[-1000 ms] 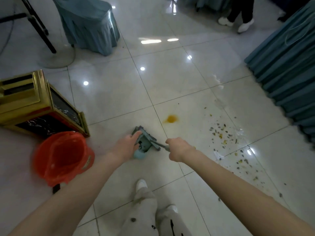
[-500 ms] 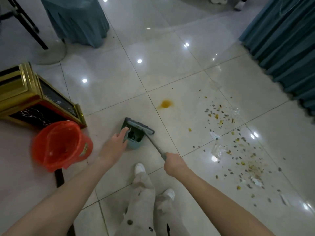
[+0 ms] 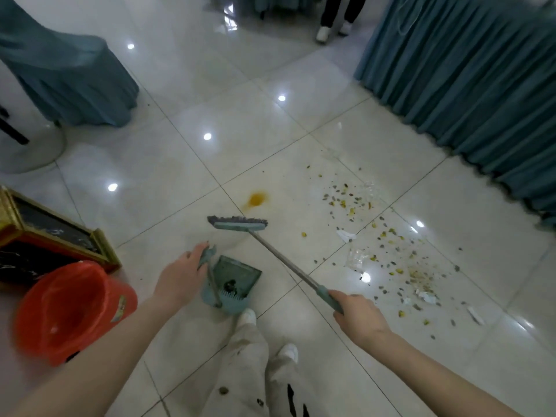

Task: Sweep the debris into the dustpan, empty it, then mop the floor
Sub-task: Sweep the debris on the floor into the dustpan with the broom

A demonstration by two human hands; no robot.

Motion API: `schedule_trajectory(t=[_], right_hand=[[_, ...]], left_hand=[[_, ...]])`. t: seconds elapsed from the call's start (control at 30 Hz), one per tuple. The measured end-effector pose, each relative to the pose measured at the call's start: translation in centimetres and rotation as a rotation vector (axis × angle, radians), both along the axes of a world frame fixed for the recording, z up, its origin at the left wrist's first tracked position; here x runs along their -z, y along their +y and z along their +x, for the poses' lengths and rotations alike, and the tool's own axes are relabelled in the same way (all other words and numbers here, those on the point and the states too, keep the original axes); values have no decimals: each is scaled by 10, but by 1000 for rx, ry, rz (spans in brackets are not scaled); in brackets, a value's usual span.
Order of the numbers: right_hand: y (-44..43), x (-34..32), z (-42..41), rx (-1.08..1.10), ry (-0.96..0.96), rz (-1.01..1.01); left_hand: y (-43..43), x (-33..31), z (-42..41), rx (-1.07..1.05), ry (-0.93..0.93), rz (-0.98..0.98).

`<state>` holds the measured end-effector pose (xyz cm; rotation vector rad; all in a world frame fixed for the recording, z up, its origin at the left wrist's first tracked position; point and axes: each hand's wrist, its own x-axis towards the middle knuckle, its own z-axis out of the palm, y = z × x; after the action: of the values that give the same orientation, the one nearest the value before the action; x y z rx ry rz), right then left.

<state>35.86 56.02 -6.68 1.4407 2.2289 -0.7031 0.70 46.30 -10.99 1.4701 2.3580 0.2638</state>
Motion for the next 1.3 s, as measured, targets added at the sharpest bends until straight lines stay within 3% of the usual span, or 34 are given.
schedule_trajectory(t=[0.33,0.6,0.8,1.3], right_hand=[[64,7,12,181,-83,78],[139,20,3,409,-76,116],[209,25,9,450,-107,134],[479,53,22,348,-3,179]], left_hand=[[107,0,27,295,-15,7],[207,6,30,450,-42,48],[253,13,24,527,-9,63],[364,8,38,426,137,25]])
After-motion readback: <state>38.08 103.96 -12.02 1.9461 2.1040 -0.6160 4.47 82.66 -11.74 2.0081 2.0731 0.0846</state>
